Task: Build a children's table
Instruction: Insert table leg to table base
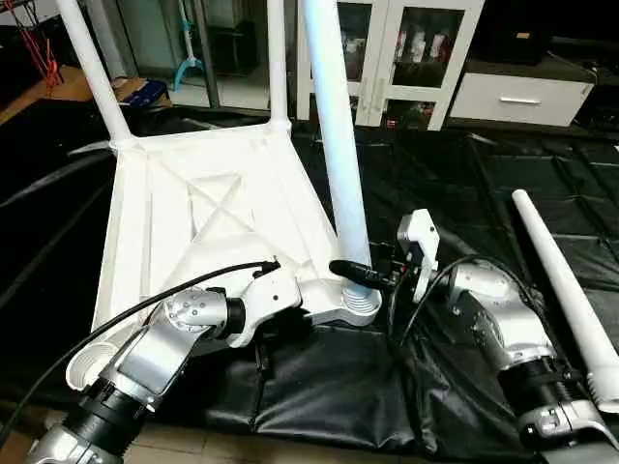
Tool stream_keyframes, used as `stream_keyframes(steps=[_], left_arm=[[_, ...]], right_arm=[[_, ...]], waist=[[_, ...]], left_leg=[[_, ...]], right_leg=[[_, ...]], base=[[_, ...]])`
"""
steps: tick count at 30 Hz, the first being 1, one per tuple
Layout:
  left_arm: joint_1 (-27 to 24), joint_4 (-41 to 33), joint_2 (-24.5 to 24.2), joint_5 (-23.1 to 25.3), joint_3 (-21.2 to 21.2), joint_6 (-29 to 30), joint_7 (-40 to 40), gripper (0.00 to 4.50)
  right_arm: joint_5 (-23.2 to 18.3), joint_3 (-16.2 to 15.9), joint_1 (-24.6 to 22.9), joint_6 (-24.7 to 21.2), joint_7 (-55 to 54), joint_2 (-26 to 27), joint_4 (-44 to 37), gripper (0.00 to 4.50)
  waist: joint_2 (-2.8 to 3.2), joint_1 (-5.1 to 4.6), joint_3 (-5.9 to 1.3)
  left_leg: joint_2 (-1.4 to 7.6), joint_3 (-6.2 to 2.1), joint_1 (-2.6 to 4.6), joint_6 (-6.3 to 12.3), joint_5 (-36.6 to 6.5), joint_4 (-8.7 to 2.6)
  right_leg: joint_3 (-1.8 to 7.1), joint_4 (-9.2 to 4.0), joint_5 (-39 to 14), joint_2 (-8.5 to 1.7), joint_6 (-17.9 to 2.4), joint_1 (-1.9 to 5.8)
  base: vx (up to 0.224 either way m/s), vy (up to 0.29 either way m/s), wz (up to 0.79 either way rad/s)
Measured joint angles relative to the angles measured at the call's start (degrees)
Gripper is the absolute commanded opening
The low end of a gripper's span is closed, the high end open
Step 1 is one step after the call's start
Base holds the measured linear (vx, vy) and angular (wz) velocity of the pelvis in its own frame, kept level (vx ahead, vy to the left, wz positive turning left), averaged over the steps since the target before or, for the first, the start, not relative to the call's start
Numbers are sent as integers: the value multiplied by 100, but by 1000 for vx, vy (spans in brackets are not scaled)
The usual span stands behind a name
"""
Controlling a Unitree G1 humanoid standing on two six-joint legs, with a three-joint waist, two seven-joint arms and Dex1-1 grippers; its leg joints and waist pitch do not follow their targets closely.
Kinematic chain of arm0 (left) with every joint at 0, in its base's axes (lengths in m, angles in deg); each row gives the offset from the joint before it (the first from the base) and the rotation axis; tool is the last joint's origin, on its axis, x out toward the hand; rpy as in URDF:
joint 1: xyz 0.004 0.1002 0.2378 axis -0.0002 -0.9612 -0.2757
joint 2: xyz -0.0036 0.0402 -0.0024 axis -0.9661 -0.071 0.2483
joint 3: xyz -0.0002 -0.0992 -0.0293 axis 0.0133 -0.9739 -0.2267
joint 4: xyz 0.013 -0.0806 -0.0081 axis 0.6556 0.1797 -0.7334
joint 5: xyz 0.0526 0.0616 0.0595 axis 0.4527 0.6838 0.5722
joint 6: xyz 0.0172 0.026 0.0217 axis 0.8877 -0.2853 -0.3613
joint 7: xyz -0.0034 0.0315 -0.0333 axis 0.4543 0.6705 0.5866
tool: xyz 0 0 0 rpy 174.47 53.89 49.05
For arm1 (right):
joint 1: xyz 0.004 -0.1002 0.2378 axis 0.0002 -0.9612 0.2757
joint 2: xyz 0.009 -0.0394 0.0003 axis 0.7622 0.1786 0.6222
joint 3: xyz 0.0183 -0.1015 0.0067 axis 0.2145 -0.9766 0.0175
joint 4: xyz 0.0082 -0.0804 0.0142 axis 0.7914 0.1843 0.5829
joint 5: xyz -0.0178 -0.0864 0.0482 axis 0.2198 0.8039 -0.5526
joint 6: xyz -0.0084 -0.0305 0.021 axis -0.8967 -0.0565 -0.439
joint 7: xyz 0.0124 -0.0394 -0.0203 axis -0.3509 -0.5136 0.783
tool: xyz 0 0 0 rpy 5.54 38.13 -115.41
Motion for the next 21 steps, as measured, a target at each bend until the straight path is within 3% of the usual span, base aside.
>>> stream_keyframes(steps=[12,21], left_arm=[[43,-18,-54,72,96,1,26,1],[54,26,-43,83,113,11,1,1]], right_arm=[[-5,45,-231,289,-133,65,-77,184],[-687,620,-414,-173,-479,390,163,184]], waist=[[-2,4,-16],[-2,2,-16]], left_leg=[[1,-3,13,-11,-7,-1],[0,-6,50,-13,-8,-6]], right_leg=[[-2,-3,0,1,0,16],[-2,-11,0,2,0,50]], base=[[0,0,0],[0,0,0]])
